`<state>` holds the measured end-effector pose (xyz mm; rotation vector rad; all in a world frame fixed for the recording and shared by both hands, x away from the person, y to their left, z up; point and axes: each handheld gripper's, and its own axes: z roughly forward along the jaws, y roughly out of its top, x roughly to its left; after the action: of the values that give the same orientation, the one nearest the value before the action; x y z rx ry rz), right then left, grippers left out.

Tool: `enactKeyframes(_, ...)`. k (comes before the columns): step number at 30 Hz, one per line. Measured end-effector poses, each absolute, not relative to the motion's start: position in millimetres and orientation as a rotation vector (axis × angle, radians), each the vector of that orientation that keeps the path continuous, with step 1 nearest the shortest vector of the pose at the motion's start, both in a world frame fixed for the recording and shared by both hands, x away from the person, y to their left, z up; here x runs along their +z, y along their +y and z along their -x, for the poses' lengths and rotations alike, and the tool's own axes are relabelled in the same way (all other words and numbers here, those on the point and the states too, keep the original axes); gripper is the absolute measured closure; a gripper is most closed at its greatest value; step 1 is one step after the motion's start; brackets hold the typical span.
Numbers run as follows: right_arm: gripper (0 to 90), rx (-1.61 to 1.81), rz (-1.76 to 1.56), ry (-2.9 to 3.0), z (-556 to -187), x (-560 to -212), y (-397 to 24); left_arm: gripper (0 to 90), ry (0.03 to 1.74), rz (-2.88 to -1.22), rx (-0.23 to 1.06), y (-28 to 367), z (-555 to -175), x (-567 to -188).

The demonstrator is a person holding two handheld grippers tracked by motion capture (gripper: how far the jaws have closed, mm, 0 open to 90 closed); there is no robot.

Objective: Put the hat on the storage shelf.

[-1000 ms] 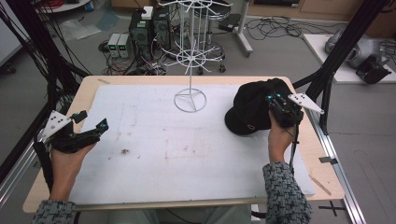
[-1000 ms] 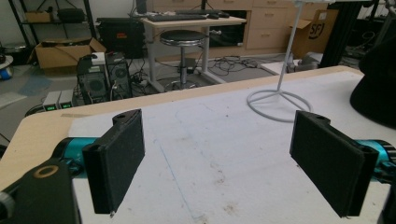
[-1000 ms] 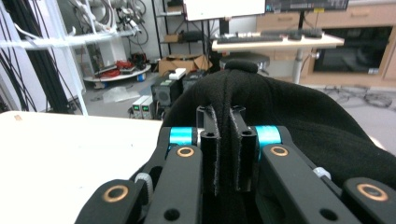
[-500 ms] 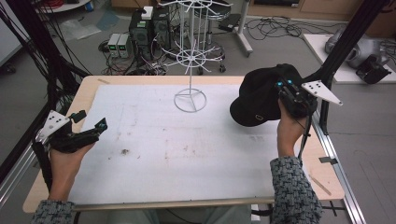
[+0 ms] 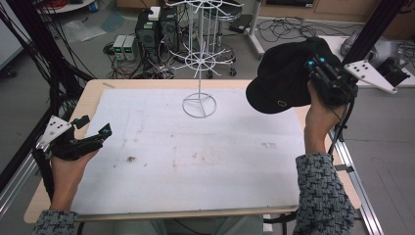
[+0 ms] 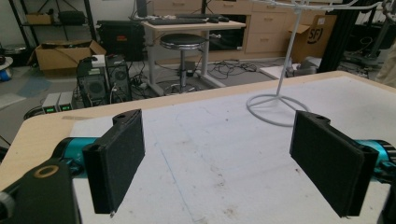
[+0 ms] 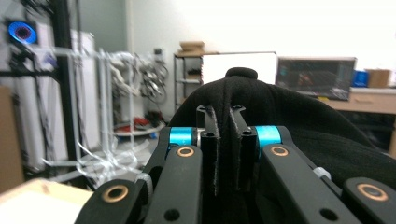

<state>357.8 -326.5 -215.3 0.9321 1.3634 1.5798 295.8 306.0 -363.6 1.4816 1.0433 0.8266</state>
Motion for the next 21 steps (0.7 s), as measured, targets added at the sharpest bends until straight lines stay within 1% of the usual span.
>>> enactKeyframes(9,85.1,1.710,-0.853,1.320,-355,-178,-332,18.2,1.044,-1.475,0.829,308,-295,-362)
enactKeyframes(21,85.0,1.838,-0.787,1.287,-359,-150,-338,18.2,1.037,-1.471,0.832,307,-295,-361)
